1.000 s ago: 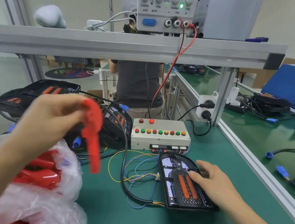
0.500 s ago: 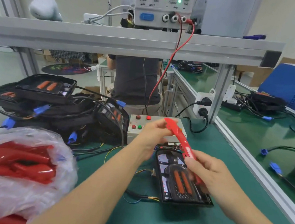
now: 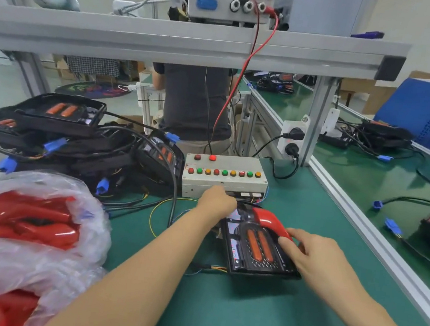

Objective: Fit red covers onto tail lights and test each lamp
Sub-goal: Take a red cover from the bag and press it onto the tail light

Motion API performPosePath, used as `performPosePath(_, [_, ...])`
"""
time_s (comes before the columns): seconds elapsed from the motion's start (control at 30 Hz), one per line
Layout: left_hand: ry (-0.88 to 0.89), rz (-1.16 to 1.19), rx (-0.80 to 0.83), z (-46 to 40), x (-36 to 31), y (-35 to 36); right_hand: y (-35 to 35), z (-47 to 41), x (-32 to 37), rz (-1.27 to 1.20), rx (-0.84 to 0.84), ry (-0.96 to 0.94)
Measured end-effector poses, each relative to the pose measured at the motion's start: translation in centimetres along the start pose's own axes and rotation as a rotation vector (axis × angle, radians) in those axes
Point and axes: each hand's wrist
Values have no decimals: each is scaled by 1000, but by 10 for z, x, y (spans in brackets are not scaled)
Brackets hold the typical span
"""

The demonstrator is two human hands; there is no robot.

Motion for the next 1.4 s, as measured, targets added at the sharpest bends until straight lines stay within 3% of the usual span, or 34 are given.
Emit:
performPosePath(0.17, [-125, 229, 57, 8, -8, -8, 2, 5, 5, 24, -19, -29])
performPosePath(0.27, [-197, 552, 21, 15, -11, -13, 3, 10, 11, 20, -46, -82])
performPosePath(0.37, [-204, 806, 93, 19, -12, -15, 5, 14, 16, 32, -49, -112])
performPosePath(0.63, [-82, 785, 69, 14, -1, -16, 6, 24, 24, 241, -205, -144])
performPosePath(0.7, [-50, 779, 53, 13, 0, -19, 5, 19, 18, -65, -56, -81])
performPosePath(0.8, [-16, 814, 52, 16, 0, -21, 1, 14, 16, -753, 491, 238])
performPosePath(0.87, [-10, 814, 66, 17, -1, -22, 3, 11, 11, -895, 659, 276])
performPosePath(1.4, [12, 800, 69, 11, 4, -21, 7, 7, 18, -984, 551, 285])
Point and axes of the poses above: each hand's wrist, its own z-axis away from the middle knuckle, its own y-axis out of the palm, x = y × z, and after that the axes turned 14 degrees about y, right-handed
